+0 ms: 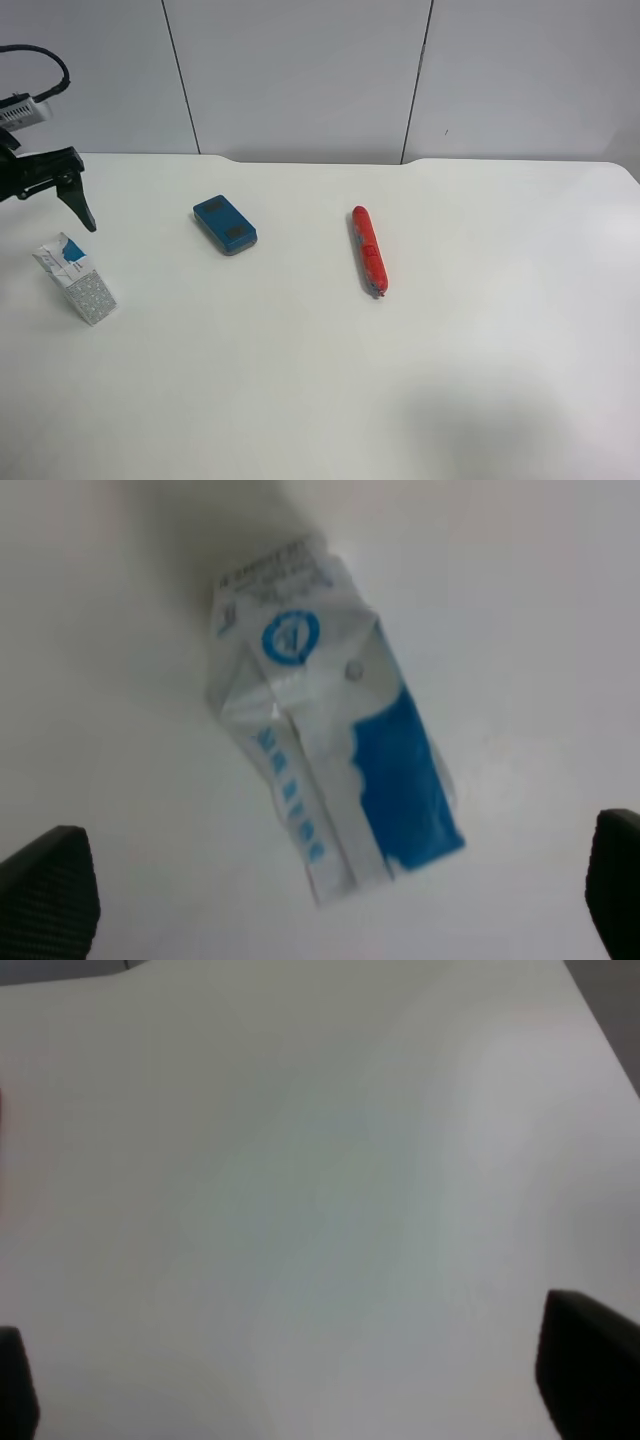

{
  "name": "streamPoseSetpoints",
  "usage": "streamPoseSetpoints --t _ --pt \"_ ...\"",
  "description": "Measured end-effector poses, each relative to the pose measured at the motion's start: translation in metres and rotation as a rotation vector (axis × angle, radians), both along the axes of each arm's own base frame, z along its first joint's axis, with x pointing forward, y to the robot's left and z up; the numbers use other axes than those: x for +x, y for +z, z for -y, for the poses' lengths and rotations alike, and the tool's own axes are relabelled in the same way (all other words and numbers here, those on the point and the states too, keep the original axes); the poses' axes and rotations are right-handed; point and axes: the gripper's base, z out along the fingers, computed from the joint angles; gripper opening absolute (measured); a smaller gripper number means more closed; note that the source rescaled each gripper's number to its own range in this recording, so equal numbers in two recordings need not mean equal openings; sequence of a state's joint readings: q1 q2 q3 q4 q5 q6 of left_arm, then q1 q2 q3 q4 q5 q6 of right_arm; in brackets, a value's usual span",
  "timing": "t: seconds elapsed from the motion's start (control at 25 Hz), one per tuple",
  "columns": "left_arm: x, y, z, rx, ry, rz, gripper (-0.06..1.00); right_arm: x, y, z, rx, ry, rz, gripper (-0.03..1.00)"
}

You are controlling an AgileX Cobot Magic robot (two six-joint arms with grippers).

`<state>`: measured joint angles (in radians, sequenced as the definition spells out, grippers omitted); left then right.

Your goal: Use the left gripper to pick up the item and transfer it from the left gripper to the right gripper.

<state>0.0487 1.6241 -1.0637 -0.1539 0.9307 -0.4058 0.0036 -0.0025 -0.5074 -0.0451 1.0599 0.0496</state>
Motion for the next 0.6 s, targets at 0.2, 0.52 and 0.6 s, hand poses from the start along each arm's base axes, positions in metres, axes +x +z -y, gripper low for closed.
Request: streamPoseSetpoints --t 0.2,0.52,0.6 --pt "0.009 -0.028 -0.001 -0.012 0.063 -0.077 1.00 0.000 0.000 0.000 0.000 0.000 0.000 1.00" --pt "0.019 -0.047 -0.001 -0.019 0.142 -0.079 0.90 0.000 0.000 0.000 0.000 0.000 0.000 0.99" --pt "0.020 -0.050 -0.001 -0.025 0.160 -0.090 0.76 0.000 0.000 0.000 0.000 0.000 0.000 0.99"
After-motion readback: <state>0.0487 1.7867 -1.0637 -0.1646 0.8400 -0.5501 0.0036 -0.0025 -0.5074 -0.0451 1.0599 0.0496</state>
